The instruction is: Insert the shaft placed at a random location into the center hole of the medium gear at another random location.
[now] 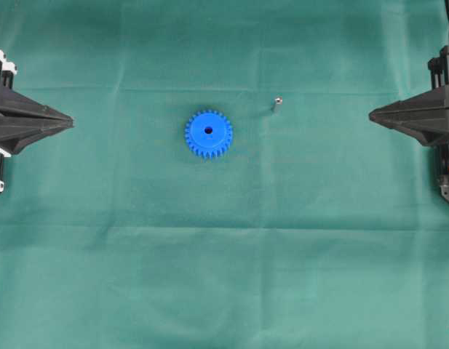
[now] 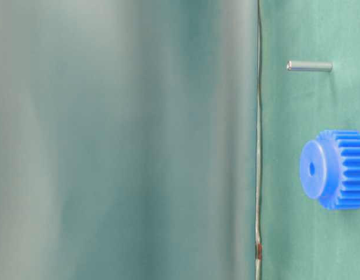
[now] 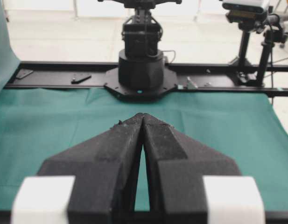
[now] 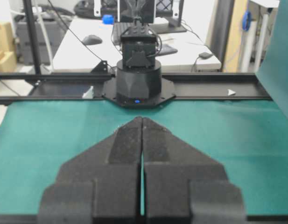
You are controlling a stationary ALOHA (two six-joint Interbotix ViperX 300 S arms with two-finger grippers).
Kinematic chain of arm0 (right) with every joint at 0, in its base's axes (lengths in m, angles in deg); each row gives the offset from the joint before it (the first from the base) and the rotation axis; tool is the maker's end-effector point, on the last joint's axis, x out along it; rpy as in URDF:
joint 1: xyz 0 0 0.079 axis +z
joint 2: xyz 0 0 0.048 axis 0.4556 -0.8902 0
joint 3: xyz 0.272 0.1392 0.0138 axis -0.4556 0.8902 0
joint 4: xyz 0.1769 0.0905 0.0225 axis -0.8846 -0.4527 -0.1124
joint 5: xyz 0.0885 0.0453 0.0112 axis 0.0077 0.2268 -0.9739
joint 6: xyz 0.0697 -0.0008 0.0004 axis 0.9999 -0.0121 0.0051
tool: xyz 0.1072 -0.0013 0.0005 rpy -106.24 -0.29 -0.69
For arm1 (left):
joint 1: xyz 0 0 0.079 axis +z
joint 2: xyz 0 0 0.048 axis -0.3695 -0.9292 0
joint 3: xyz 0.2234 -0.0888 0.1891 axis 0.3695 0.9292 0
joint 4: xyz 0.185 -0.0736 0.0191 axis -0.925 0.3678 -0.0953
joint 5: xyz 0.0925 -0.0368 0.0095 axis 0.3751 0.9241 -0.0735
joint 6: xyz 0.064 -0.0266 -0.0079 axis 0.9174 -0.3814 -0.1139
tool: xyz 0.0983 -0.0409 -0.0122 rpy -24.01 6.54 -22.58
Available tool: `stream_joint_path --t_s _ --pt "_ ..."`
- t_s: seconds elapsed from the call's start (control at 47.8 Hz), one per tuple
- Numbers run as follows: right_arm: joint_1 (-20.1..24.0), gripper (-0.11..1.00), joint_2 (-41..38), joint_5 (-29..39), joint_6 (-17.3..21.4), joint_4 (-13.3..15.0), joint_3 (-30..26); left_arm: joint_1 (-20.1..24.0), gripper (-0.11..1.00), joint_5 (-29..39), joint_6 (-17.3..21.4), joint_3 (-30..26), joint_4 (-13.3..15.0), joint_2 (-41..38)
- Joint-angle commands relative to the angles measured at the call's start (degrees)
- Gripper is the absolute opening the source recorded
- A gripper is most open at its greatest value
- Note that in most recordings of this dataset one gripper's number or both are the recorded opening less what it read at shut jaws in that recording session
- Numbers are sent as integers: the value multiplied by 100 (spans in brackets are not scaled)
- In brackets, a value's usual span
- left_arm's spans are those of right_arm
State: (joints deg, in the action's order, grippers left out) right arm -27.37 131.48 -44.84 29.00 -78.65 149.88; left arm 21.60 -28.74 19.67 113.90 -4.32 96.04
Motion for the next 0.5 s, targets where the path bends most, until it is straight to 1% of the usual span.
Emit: stream_joint_path --t_s 0.0,0.314,0.482 --pt "-18 1 -26 -44 -18 0 -123 -53 0 53 -62 -167 -44 -26" --pt "-35 1 -44 18 -35 0 -149 -53 0 132 -79 -176 -44 -26" --pt "-105 1 -325 -9 -26 -9 -149 -53 0 132 -79 -176 -44 -26"
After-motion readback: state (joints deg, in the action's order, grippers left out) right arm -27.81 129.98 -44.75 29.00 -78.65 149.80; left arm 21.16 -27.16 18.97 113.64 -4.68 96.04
